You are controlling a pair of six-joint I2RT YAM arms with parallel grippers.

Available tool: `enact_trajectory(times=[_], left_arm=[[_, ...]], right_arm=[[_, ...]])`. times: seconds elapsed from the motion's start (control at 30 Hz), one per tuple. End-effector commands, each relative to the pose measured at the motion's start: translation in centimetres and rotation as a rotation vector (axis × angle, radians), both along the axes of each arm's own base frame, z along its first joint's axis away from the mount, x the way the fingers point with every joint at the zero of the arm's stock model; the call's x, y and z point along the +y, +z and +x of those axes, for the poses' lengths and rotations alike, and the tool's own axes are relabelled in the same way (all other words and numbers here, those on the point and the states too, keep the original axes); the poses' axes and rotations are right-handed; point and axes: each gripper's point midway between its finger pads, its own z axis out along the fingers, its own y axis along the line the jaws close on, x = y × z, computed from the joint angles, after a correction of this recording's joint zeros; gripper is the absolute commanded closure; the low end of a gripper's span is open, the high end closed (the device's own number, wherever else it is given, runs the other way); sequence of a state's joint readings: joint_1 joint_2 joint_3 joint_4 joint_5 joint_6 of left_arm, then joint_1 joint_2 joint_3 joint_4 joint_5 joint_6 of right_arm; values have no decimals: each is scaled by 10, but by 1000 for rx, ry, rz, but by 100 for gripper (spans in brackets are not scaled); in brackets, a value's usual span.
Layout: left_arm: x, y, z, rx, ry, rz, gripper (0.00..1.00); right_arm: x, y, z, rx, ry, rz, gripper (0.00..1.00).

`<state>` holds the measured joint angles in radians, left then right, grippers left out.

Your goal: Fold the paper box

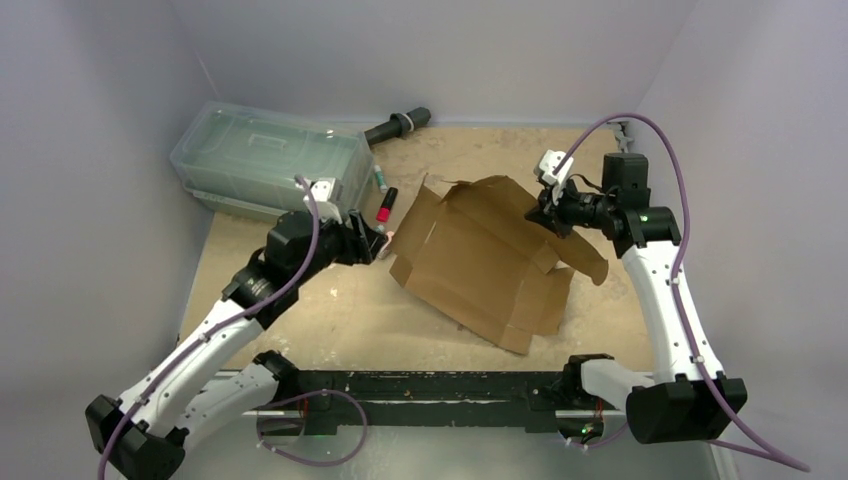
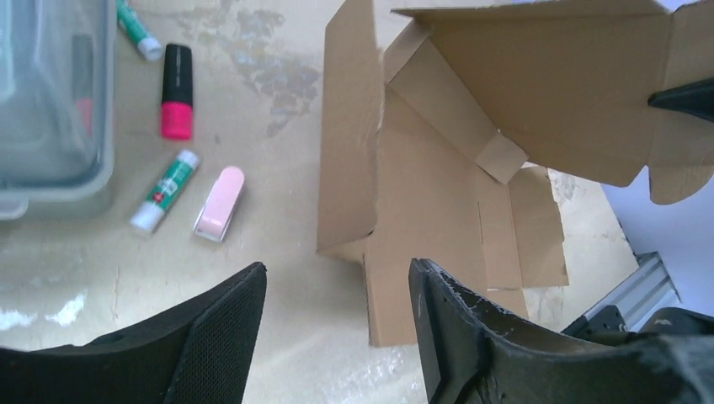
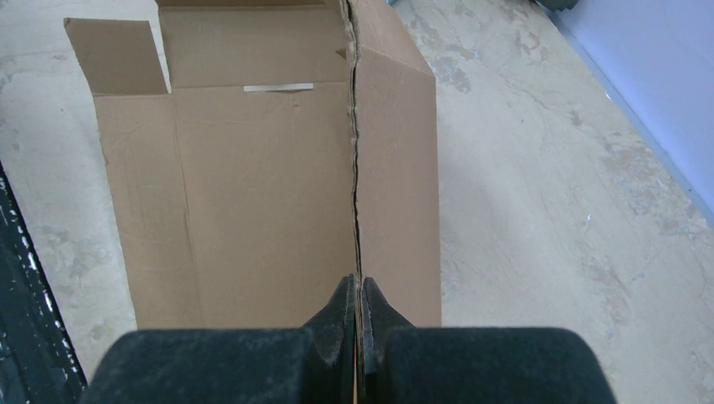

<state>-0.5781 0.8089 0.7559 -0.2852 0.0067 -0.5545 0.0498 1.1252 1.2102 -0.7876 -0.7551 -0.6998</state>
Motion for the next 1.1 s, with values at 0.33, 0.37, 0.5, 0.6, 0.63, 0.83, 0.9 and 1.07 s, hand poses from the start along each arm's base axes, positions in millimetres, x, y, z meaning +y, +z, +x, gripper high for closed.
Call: enact_trajectory(times=[0.33, 0.37, 0.5, 0.6, 0.63, 0.83, 0.9, 1.07], left_arm=[[-46, 11, 56, -161, -156, 421, 30], [-47, 6, 59, -152, -155, 455, 30], [-58, -6, 69, -136, -166, 454, 38], [-59, -10, 78, -125, -136, 466, 54], [-58, -12, 80, -120, -126, 477, 58], [-48, -31, 86, -89, -87, 553, 94], [-45, -36, 87, -87, -84, 579, 100], [-32, -31, 82, -150, -72, 619, 100]], right_arm=[[6, 2, -4, 15, 40, 36, 100], [7, 3, -4, 16, 42, 39, 100], [8, 4, -3, 22, 51, 46, 100], [9, 6, -2, 22, 57, 50, 100], [10, 6, -2, 22, 59, 52, 100], [10, 9, 1, 27, 64, 52, 100], [8, 10, 3, 25, 55, 46, 100], [-6, 10, 20, 31, -21, 33, 98]])
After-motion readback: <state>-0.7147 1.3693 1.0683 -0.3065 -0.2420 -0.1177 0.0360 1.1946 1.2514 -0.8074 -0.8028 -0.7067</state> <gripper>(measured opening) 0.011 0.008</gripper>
